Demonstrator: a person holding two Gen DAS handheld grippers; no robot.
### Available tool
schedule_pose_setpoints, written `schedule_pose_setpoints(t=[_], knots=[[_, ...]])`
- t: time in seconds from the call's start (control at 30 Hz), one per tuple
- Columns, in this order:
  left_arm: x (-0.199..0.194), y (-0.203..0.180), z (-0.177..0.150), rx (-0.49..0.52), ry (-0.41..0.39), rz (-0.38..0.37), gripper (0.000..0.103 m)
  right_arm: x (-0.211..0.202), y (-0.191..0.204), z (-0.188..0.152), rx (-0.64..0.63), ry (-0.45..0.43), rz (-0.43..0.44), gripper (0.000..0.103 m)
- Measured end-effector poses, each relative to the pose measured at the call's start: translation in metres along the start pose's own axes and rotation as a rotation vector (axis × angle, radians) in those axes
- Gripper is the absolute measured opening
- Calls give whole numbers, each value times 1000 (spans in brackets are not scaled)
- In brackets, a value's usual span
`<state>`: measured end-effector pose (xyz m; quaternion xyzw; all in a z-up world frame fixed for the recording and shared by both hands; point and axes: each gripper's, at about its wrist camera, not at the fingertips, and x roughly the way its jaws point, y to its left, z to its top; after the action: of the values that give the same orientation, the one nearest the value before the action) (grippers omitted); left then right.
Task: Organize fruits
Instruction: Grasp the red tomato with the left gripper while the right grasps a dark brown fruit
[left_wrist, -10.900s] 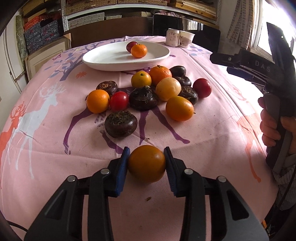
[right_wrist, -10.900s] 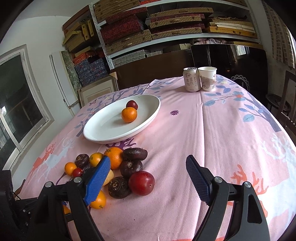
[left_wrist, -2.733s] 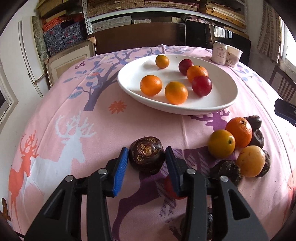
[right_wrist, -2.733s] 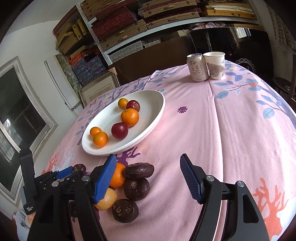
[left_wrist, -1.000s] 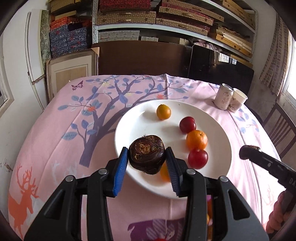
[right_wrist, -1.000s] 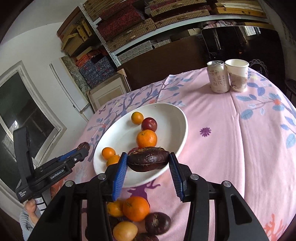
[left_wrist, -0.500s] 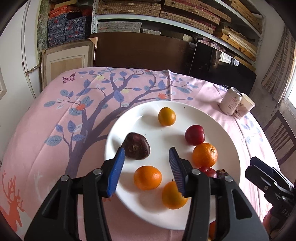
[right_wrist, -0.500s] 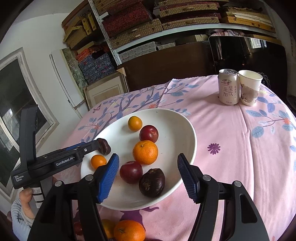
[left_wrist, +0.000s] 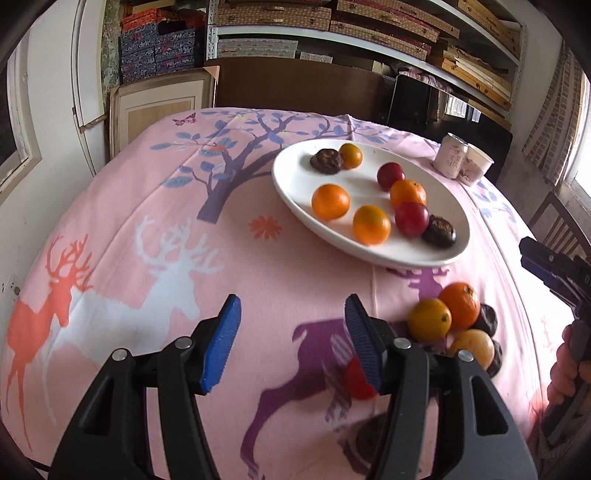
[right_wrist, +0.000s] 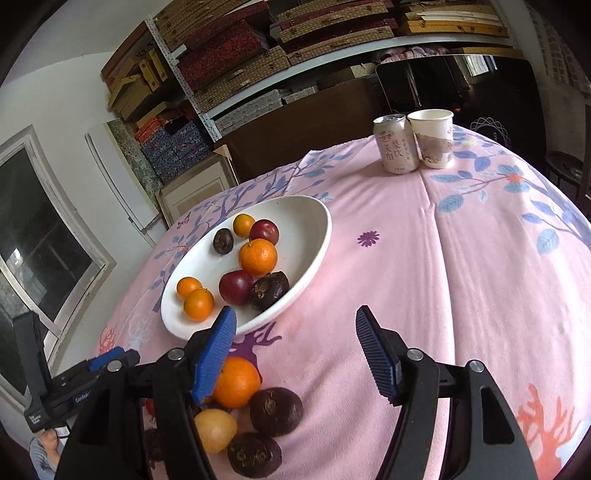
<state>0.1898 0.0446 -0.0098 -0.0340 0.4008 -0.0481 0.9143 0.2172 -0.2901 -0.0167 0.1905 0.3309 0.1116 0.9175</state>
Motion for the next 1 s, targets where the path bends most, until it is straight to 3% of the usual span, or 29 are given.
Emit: schedule_pose_setpoints(t=[0.2, 0.43, 0.57, 0.9, 1.0], knots=[[-11, -18, -27, 88, 12, -60, 57, -10, -12, -3, 54, -15, 12, 73], [1, -38, -35, 171, 48, -40, 57, -10, -6, -3, 35, -1, 27, 73], [8, -44, -38, 202, 77, -52, 42, -9, -4, -4, 27, 5, 25, 73], [17, -55, -39, 243, 96, -76, 27, -6, -1, -7, 10, 20, 22, 73], [16, -55, -38, 239, 90, -65, 27, -2, 5, -9, -16, 38, 42, 73]])
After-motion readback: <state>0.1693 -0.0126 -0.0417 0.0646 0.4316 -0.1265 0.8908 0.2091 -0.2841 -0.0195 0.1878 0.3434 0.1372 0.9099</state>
